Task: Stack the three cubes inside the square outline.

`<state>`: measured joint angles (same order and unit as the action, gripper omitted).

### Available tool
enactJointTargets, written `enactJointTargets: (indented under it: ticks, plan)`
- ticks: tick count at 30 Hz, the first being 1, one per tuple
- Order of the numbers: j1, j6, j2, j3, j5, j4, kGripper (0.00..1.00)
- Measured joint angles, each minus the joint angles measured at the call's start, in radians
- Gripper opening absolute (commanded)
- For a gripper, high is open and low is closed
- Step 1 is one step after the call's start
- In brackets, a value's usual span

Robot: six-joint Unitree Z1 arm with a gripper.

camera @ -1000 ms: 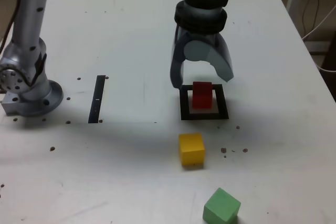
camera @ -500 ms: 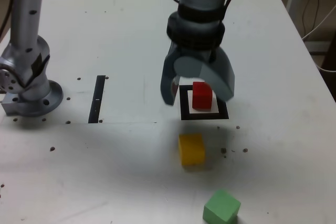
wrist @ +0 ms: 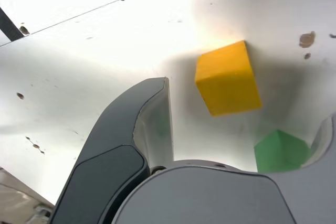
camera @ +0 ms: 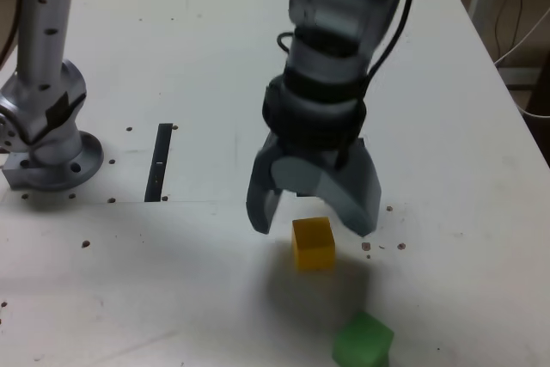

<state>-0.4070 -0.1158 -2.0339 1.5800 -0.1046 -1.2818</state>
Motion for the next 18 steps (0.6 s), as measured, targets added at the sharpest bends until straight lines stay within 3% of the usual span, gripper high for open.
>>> enactJointTargets:
  ticks: [10,18]
  plan:
    - [-0.017,-0.05,-0.034,0.026,-0.012,-0.002,0.99]
    - [-0.018,-0.27,-0.033,0.024,0.002,-0.06,0.99]
